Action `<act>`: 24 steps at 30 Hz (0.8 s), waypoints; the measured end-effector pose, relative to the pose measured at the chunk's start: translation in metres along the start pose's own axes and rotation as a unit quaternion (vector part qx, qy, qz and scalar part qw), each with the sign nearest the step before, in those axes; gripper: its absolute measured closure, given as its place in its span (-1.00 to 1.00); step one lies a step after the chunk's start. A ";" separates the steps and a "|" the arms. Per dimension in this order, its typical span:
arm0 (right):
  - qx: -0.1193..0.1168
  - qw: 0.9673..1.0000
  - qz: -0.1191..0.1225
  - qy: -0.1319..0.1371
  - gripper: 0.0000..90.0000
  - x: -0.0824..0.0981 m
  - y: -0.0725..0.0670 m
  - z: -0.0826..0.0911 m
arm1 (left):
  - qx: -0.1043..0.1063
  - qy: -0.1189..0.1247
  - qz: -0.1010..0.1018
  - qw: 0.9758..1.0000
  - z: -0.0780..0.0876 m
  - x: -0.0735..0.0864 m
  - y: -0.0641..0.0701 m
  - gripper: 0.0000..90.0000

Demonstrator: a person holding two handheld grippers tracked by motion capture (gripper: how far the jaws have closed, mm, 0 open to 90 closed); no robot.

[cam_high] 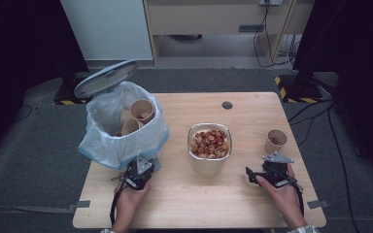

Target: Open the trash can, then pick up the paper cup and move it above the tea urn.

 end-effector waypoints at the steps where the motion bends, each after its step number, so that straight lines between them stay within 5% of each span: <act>1: 0.002 1.000 -0.001 0.004 -0.91 -0.001 0.002 0.002 | 0.000 0.000 0.000 1.000 0.000 0.000 0.000 0.99; 24: 0.057 0.997 -0.052 0.027 -0.91 0.001 0.035 0.025 | 0.004 0.001 0.003 1.000 0.000 0.000 -0.001 0.99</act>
Point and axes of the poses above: each handheld gripper's, and its own axes: z roughly backward along the jaws, x roughly out of its underside, y roughly to its right, the point moved 7 cm from there along -z, roughly forward along the jaws, and after that the axes turned 2 degrees about z, right-handed, at the moved point
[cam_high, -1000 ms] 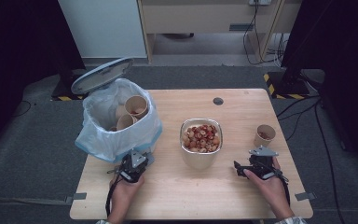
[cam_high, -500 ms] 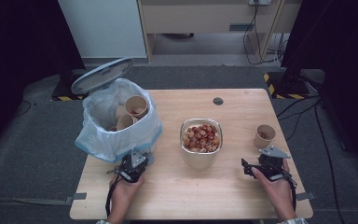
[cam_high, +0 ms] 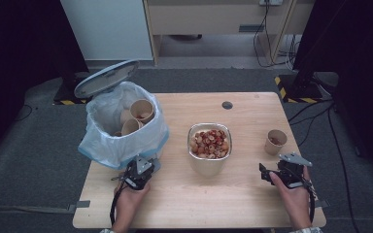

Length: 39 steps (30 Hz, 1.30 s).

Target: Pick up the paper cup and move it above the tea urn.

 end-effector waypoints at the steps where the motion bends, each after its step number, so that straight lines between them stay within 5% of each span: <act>1: 0.001 1.000 -0.002 0.000 -0.91 0.000 0.001 0.000 | 0.000 0.000 -0.001 1.000 0.000 0.000 0.000 0.99; 12: 0.007 0.999 -0.035 0.014 -0.89 -0.005 0.018 -0.005 | 0.000 0.000 0.000 1.000 0.000 0.000 0.000 0.99; 23: 0.017 1.000 -0.015 -0.011 -0.84 -0.017 0.046 -0.027 | 0.001 -0.001 0.000 1.000 0.000 0.000 0.000 0.99; 39: 0.007 0.999 -0.030 0.018 -0.80 -0.032 0.052 -0.050 | 0.003 0.000 0.003 1.000 0.000 0.000 0.000 0.99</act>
Point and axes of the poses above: each handheld gripper's, and its own axes: z roughly backward along the jaws, x roughly out of its underside, y roughly to its right, the point moved 7 cm from there along -z, roughly forward along the jaws, and after that the axes turned 2 degrees about z, right-handed, at the moved point
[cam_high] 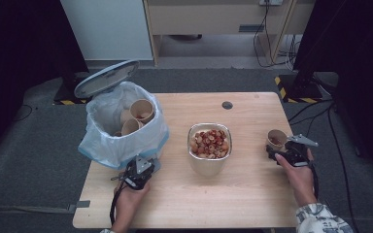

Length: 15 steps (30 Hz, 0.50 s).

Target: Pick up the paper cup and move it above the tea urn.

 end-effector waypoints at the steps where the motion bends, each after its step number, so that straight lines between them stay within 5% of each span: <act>1: 0.000 1.000 -0.003 0.001 -0.80 0.000 0.000 -0.002 | 0.000 0.000 0.000 1.000 0.000 0.000 0.000 0.99; 15: 0.005 1.000 0.004 0.004 -0.75 -0.006 -0.003 -0.013 | 0.001 0.000 0.000 1.000 0.000 0.000 0.000 0.99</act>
Point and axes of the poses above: each handheld gripper's, and its own axes: z roughly backward along the jaws, x roughly out of its underside, y roughly to its right, the point moved 7 cm from there along -z, roughly forward along the jaws, and after that the axes turned 2 degrees about z, right-handed, at the moved point
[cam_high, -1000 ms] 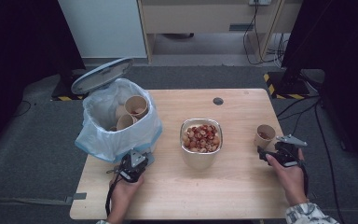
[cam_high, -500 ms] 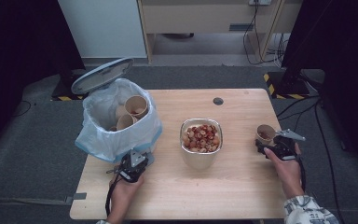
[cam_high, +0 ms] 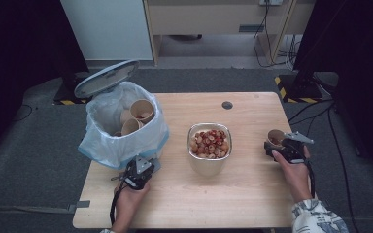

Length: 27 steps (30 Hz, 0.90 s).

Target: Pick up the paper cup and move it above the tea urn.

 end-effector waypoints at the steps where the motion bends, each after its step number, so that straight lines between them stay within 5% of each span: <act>1: 0.002 1.000 0.001 -0.001 -0.74 0.000 0.000 -0.001 | 0.000 0.000 0.000 1.000 0.000 0.000 0.000 0.99; 27: 0.002 1.000 0.008 0.025 -0.32 -0.008 -0.002 -0.007 | 0.001 0.001 0.001 1.000 0.000 0.000 0.000 0.99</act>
Point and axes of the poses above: each handheld gripper's, and its own axes: z roughly backward along the jaws, x roughly out of its underside, y roughly to its right, the point moved 7 cm from there along -z, roughly forward along the jaws, and after that the axes turned 2 degrees about z, right-handed, at the moved point
